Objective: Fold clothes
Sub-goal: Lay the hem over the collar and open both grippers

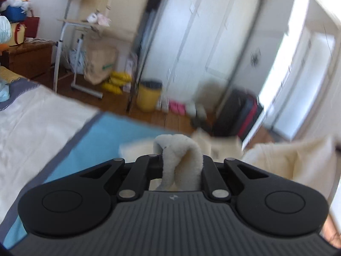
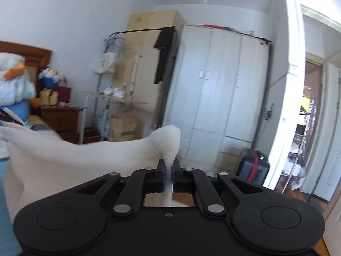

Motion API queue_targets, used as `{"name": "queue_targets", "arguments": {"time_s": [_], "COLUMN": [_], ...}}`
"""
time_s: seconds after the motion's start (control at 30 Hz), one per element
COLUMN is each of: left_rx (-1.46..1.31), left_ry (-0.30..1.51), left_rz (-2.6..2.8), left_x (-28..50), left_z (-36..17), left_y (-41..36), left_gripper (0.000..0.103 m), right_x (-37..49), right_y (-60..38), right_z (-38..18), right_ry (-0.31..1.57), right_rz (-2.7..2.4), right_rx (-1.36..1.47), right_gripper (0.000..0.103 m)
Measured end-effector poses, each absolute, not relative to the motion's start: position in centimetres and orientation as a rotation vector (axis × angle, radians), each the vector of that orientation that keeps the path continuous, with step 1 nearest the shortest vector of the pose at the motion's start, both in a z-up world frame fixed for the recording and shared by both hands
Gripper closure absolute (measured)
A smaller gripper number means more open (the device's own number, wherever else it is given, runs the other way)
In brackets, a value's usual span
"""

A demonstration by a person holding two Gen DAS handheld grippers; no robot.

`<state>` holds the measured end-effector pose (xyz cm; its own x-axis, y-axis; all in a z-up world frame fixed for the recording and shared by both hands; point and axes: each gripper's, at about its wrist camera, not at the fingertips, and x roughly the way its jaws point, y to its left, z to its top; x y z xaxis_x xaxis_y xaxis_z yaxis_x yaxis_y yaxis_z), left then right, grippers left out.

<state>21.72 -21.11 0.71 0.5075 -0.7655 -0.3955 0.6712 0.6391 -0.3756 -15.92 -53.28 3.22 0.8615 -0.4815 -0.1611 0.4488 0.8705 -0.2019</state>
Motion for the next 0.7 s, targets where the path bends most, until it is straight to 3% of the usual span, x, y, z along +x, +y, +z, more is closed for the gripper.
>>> {"name": "queue_targets", "arguments": {"time_s": [0.1,0.13,0.17,0.2,0.27,0.3,0.37,0.53,0.7], "left_rx": [-0.216,-0.204,-0.188,-0.181,-0.212,-0.245,-0.269,-0.138,-0.037], "left_ry": [0.580,0.602,0.643,0.689,0.744,0.757,0.797,0.899,0.867], "left_rz": [-0.819,-0.788,-0.750,-0.700,-0.653,-0.673,-0.687,-0.619,-0.570], "left_x": [25.6,26.6,27.5,27.9,27.7,27.3,26.2,22.1,18.1], "left_z": [0.9,0.4,-0.4,-1.1,-2.9,-3.9,-6.1,-10.8,-13.5], "left_y": [-24.8,-26.1,-27.3,-27.9,-27.3,-26.3,-23.8,-19.0,-16.5], "left_gripper": [0.087,0.068,0.058,0.041,0.039,0.038,0.031,0.031,0.031], "right_x": [-11.9,-10.4,-9.0,-8.3,-8.0,-9.1,-12.1,-20.0,-23.3], "right_y": [-57.0,-58.5,-60.1,-61.2,-62.5,-62.3,-61.5,-58.8,-56.7], "right_z": [2.8,2.0,0.9,-0.3,-2.3,-3.0,-4.1,-7.2,-8.3], "right_ry": [0.254,0.300,0.374,0.450,0.552,0.550,0.540,0.518,0.523], "right_rz": [-0.634,-0.691,-0.725,-0.744,-0.797,-0.820,-0.807,-0.702,-0.667], "right_rx": [-0.121,-0.084,-0.009,0.068,0.207,0.259,0.378,0.665,0.836], "right_gripper": [0.096,0.093,0.086,0.082,0.068,0.067,0.052,0.050,0.050]}}
